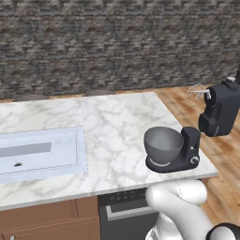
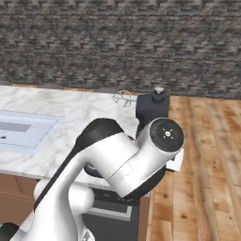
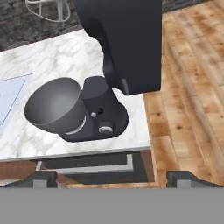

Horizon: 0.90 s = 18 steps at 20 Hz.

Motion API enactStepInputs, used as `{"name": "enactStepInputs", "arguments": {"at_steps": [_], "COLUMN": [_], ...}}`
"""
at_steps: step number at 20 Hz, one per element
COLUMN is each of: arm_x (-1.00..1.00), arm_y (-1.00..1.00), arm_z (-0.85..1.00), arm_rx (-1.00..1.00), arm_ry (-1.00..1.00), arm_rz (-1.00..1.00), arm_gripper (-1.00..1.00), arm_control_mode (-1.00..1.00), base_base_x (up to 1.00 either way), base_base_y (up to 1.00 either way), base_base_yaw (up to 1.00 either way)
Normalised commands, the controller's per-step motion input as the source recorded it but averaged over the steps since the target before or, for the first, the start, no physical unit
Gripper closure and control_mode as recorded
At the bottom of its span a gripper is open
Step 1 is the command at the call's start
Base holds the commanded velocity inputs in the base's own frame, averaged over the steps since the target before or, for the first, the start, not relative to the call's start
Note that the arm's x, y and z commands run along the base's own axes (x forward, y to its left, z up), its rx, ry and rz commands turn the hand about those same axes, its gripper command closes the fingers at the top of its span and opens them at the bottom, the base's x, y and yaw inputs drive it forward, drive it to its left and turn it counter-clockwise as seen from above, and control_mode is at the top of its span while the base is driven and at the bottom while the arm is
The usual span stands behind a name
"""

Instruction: Close the stand mixer head.

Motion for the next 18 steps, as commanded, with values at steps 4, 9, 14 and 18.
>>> {"name": "enactStepInputs", "arguments": {"at_steps": [4,9,14,18], "arm_x": [0.37,0.74,0.94,0.93], "arm_y": [-1.0,-0.94,-0.57,-0.22], "arm_z": [0.0,0.0,0.0,-0.11], "arm_rx": [0.06,0.05,0.0,0.0], "arm_ry": [-0.11,-0.17,-0.22,-0.23], "arm_rz": [0.0,-0.01,-0.08,-0.25], "arm_gripper": [-1.0,-1.0,-1.0,-1.0], "arm_control_mode": [-1.0,-1.0,-1.0,-1.0], "base_base_x": [0.0,0.0,0.0,0.0], "base_base_y": [0.0,0.0,0.0,0.0], "base_base_yaw": [0.0,0.0,0.0,0.0]}}
